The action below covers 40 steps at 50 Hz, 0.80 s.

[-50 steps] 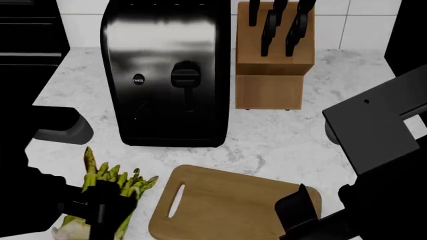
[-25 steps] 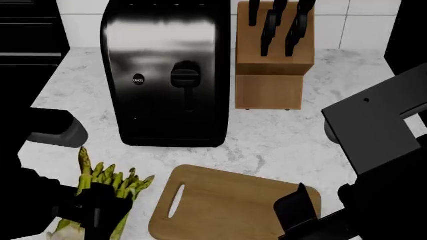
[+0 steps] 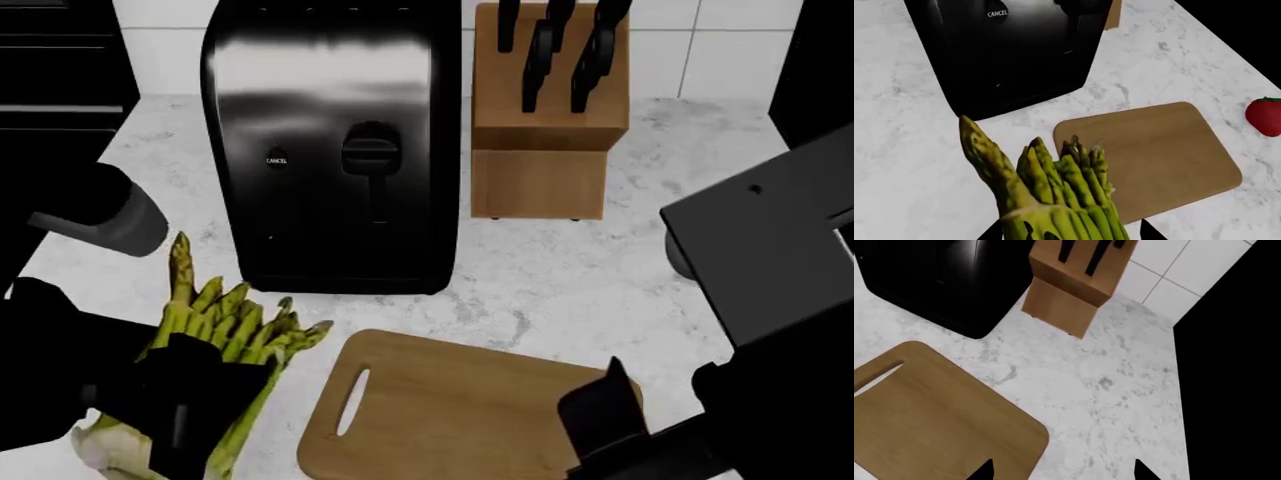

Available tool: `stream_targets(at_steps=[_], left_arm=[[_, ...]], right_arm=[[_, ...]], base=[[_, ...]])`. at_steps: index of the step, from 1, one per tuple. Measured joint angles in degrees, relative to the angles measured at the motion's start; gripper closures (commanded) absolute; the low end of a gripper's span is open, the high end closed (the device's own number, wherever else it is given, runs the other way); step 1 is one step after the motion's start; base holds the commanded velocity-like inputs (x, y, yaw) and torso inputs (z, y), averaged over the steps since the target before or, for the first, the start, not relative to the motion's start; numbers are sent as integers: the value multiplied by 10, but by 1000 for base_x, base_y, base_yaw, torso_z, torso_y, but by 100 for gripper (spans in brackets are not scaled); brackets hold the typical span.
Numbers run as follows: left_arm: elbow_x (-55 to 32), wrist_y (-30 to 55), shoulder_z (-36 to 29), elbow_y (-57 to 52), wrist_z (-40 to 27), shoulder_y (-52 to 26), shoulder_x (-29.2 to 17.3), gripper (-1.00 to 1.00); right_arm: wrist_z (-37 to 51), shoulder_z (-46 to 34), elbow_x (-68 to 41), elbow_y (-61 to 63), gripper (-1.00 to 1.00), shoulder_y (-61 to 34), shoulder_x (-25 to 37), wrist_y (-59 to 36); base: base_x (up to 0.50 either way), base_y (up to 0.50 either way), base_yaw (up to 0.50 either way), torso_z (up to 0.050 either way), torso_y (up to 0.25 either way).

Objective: Clear the non-vegetable object off the cutting board and place the vegetables onto it.

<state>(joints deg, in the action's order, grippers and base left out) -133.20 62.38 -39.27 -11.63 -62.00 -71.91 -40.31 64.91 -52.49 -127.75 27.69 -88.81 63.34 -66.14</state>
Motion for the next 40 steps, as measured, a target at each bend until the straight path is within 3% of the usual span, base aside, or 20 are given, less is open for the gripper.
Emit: stream_targets(at_steps=[40], left_arm=[[-21,-20,-72,39,-38,-84,118,100]], right_arm=[[14,5,-24,46,-100,5,46,26]], base=[[0,0,0,0,1]])
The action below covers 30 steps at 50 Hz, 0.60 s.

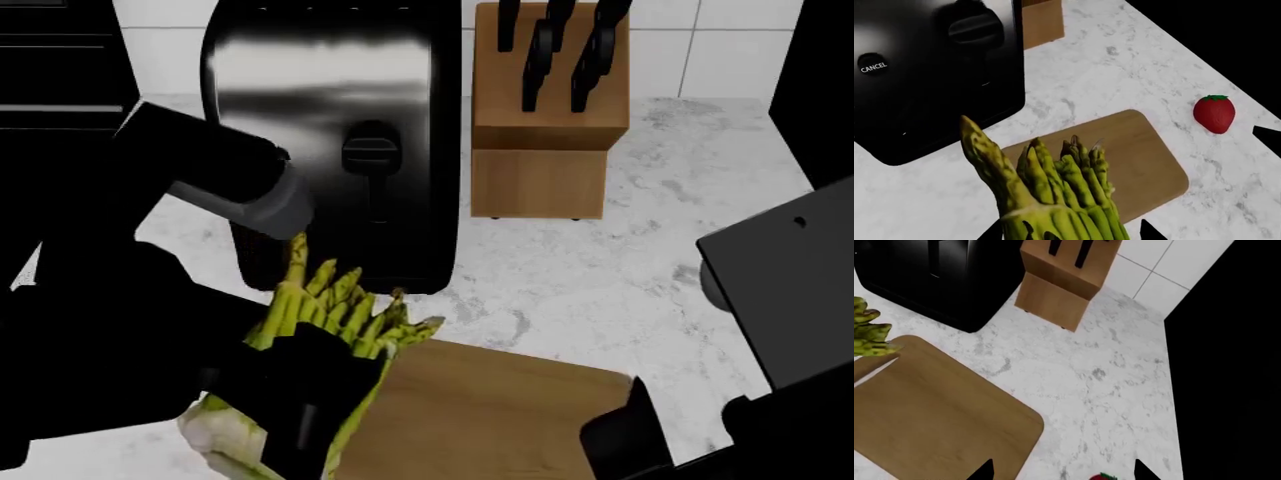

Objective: Clear the non-vegetable object off the cutting board and place the vegetables onto it.

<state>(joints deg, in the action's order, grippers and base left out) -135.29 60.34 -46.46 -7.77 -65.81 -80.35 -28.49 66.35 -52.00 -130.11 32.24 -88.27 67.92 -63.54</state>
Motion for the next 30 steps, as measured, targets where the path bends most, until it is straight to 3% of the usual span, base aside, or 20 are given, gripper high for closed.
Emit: stream_targets(at_steps=[30], left_arm=[[79,9,-20,73,55,-20,61,100]], right_arm=[[-3,-1,2,14,-100,12,15,11]], base=[[0,0,0,0,1]])
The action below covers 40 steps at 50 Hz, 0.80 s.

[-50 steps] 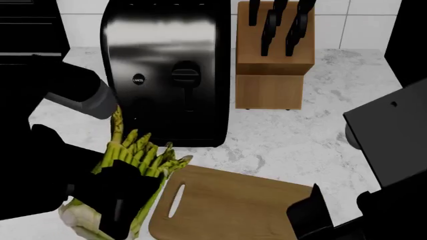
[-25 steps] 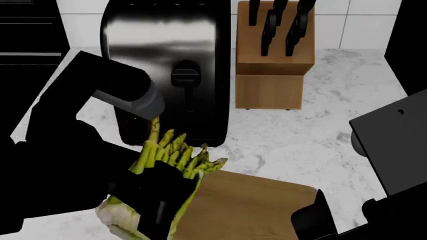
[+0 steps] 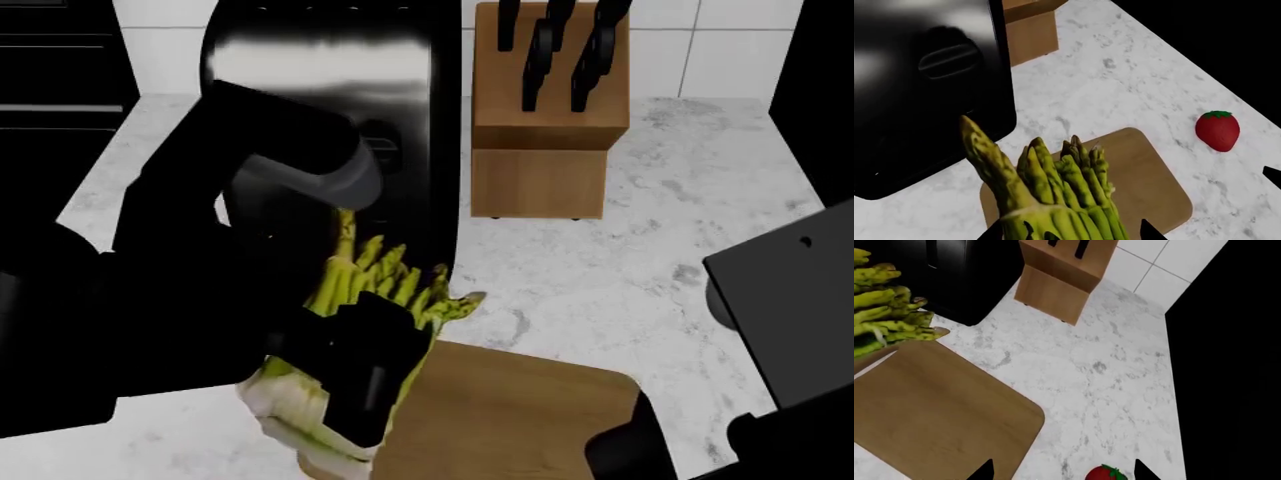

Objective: Clear the non-vegetable object off the cutting board and place the vegetables onto it.

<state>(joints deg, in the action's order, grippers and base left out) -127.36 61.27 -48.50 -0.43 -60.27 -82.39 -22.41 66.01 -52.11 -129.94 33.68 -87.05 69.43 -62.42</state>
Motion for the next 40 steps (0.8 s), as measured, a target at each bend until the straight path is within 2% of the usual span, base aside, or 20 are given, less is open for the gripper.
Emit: stream_targets(at_steps=[40], left_arm=[[89,2,-27,65,73,13,28,100]], right_arm=[[-6,1,4,13,-100,13,14,13]], base=[[0,0,0,0,1]])
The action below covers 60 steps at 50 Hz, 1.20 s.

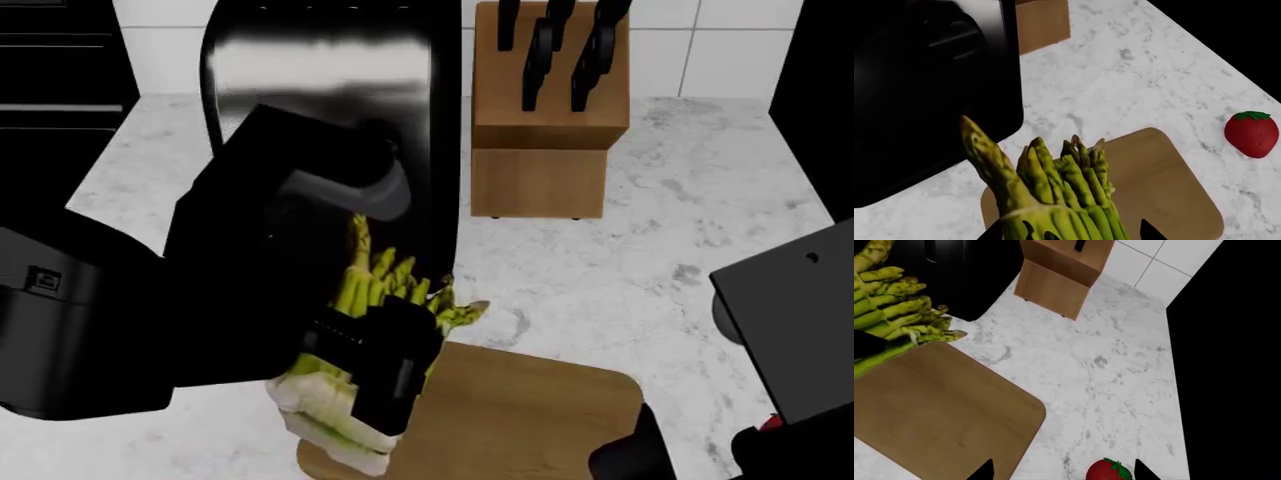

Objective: Clear the non-vegetable object off the cutting board and place the vegetables onto it.

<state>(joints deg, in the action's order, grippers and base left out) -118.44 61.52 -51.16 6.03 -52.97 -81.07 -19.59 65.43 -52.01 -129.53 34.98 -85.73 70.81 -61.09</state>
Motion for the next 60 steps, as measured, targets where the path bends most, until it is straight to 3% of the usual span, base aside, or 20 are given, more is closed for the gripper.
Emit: stream_targets(at_steps=[33,34,60], left_arm=[[46,-9,-20,22,37,20,8,100],[46,-9,-20,23,38,20,8,-100],[1,-21,-10,-4,7,3,-4,-100]], right_arm=[[0,1,-3,12,-100,6,12,7],[0,1,-3,12,-100,6,12,7],[10,-1,-13,3,-100,-7,2,-2]], base=[[0,0,0,0,1],[0,0,0,0,0],[0,0,0,0,0]])
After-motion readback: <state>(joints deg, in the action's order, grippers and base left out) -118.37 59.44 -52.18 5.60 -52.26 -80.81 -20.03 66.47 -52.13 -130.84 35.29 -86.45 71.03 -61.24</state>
